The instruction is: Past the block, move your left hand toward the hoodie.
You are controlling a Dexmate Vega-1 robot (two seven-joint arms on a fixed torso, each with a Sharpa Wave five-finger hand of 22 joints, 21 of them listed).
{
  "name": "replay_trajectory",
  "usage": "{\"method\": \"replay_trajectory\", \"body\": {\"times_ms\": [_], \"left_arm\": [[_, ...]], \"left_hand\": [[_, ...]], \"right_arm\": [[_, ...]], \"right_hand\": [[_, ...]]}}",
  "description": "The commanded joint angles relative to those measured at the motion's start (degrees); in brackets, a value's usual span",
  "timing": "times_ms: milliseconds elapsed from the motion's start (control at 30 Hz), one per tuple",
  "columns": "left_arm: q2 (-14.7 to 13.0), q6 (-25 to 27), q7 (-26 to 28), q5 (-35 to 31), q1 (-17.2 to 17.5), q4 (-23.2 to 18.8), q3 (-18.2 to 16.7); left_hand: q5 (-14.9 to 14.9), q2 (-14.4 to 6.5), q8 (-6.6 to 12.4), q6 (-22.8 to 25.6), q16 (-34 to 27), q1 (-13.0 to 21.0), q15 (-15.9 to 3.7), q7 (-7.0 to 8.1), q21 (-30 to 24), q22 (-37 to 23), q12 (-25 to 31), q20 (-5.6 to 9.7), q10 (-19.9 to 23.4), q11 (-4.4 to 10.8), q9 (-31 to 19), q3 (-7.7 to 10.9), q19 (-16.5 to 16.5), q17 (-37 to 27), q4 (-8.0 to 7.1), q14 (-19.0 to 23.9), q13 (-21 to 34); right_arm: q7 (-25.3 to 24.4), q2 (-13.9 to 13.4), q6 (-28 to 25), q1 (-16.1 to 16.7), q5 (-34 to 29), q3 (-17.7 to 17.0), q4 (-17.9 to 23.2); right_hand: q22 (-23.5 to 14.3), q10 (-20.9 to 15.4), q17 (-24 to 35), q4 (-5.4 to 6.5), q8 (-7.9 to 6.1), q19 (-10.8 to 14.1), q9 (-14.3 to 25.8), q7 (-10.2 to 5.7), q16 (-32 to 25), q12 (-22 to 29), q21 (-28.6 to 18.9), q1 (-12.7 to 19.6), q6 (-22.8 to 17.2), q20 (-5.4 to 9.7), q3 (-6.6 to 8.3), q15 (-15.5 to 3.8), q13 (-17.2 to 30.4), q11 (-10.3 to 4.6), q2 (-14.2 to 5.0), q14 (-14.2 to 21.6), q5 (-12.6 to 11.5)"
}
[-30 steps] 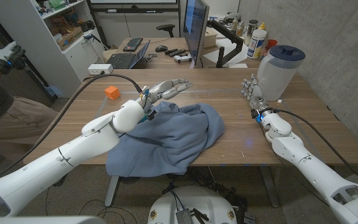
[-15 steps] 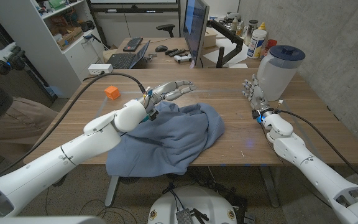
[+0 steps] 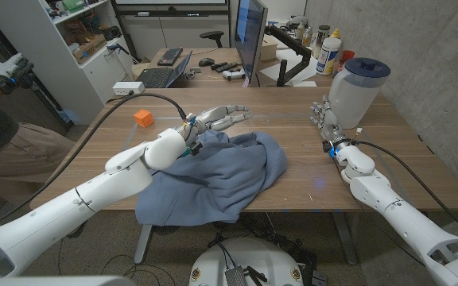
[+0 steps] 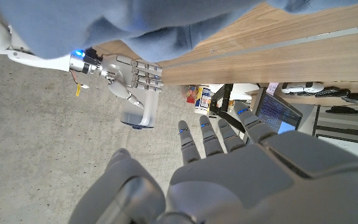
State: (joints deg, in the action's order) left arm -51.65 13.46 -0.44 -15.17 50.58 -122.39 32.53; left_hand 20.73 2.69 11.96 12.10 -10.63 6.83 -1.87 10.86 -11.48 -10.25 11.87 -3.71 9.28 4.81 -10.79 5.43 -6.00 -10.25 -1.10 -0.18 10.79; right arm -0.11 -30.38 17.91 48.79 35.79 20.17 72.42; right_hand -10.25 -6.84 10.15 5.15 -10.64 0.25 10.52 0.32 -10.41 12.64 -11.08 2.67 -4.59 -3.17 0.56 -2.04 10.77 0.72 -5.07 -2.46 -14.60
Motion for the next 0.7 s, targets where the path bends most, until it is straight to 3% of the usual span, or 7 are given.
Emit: {"method": "replay_trajectory", "body": {"times_ms": [33,700], "left_arm": [[-0.3,-0.7,-0.2,-2.0,1.1,-0.7,-0.7],[0.2,-3.2,-0.9,-4.5,2.1,-0.4,0.2]], "left_hand": [[-0.1,0.2,0.19,0.9,-0.4,0.4,-1.12,-0.23,-0.2,-0.2,0.3,-0.27,0.8,-0.08,-0.1,0.01,-0.4,-0.1,0.15,0.1,0.1],[0.0,0.3,0.10,1.1,-0.4,0.4,-1.24,-0.02,-0.3,-0.2,0.3,-0.12,1.2,0.06,-0.1,-0.13,-0.6,-0.1,0.31,0.2,0.1]], "right_arm": [[0.3,0.4,0.2,-1.2,-0.7,0.6,-1.5],[0.6,0.3,0.0,-1.9,-0.8,0.7,-2.6]], "right_hand": [[-0.3,0.2,0.1,0.44,-0.19,-0.1,0.1,-0.15,0.0,-0.1,-0.4,-0.1,0.1,-0.10,-0.02,-0.38,0.2,0.07,-1.00,-0.4,-0.4],[-0.3,0.4,0.1,0.45,-0.20,-0.2,0.1,-0.04,0.1,-0.1,-0.4,-0.1,0.2,-0.16,-0.03,-0.27,0.2,-0.13,-1.01,-0.8,-0.4]]}}
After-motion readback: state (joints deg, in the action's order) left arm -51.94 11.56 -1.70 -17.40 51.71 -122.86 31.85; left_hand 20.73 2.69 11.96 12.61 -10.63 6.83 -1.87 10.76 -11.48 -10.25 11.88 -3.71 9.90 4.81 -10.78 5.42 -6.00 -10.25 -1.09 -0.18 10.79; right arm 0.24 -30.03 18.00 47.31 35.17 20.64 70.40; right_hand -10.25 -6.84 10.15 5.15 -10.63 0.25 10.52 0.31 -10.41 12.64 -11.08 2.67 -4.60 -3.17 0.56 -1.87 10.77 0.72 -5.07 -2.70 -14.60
